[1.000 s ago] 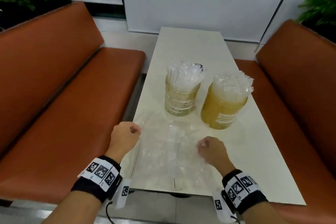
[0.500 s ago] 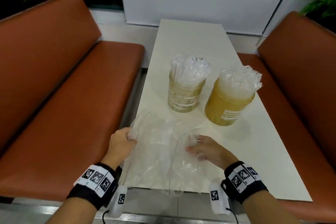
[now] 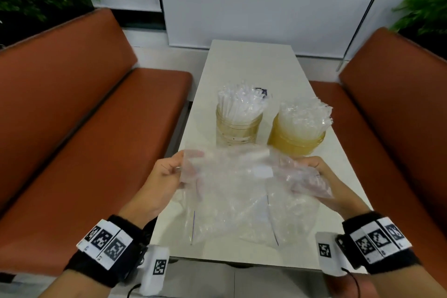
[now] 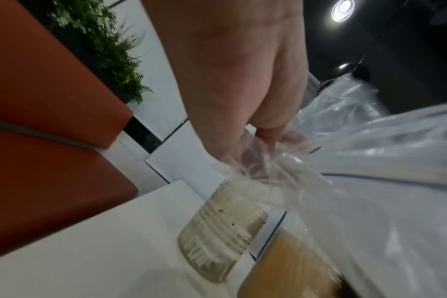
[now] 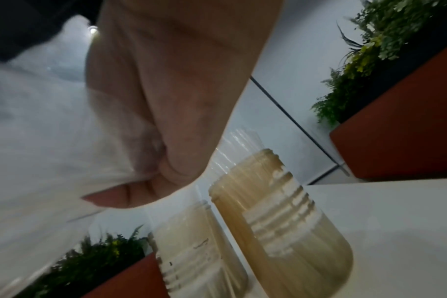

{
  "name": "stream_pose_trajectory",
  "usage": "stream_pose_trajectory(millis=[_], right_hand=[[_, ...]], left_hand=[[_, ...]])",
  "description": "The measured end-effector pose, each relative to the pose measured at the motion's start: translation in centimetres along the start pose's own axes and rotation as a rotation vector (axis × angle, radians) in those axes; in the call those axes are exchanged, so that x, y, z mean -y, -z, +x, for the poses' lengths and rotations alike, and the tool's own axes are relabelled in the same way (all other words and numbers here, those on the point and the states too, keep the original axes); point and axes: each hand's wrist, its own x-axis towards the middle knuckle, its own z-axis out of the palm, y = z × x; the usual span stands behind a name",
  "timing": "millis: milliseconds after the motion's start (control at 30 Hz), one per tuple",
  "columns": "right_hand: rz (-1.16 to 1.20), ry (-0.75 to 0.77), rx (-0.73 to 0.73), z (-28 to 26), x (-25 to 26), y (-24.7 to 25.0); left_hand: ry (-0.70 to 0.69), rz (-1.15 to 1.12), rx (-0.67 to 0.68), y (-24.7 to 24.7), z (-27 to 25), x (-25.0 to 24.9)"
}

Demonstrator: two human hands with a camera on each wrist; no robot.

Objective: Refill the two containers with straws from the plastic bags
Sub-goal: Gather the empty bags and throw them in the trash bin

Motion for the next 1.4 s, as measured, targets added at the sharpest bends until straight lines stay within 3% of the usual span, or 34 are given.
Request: stream_pose_trajectory(millis=[200,300,367,467,567,600,667,733,833,900,967,1067,1167,1300,1400], right_hand=[[-0.178,0.115,0.072,-0.3,-0.5,2.8],[-0.170,0.112,0.109,-0.9,1.0,2.9],[-0.162,0.126,0.132,-0.8,2.2,2.2],[-0.215,0.195,0.181,-0.1,3.9,0.7],[-0.276,0.260,0.161,0.7,4.5,0.4],[-0.343,0.256,0.158,0.7,4.5,0.8],[-0.587,0.145,0.173,0.8,4.5,1.9],[-0.744,-0.068,0.313,0.6,5.5,2.4],[-0.741,-0.245,0.461,1.1,7.5,1.5],[-0.829,-0.269,0.406,2.5,8.0,-0.5],[-1.138,-0.234,0.285,4.1,7.2,-2.7],[-1.469,-0.357,0.260,6.2,5.3,-4.8],[-1.455,-0.312,0.228,7.5,3.6,-4.8],[-1.354,-0.341,0.254,7.7,1.9,-4.1],[-1.210,-0.304,0.255,7.5,1.1,-3.6]], left_hand=[[0.154,0.035,0.254,-1.2,-0.2,-0.9],[0.141,0.018,0.196,-1.8,0.2,-1.8],[0.080,0.223,0.186,-3.0,0.5,-2.5],[0.067,0.557,0.488,-6.5,0.4,-3.0],[0.107,0.549,0.644,-9.0,0.7,-2.4],[0.092,0.516,0.639,-9.1,1.0,-2.1],[0.033,0.590,0.505,-8.6,1.7,-1.7],[-0.022,0.894,0.335,-8.0,2.6,-1.5],[-0.071,1.297,0.214,-8.6,3.3,-1.8],[-0.131,1.341,0.165,-9.2,3.7,-2.2],[-0.172,1.324,0.125,-9.6,3.9,-2.8],[-0.204,1.297,0.061,-9.3,3.8,-3.9],[-0.207,1.289,0.011,-7.7,3.3,-4.5],[-0.113,1.345,0.034,-4.0,2.4,-3.6],[-0.025,1.078,0.047,-1.5,1.0,-2.1]])
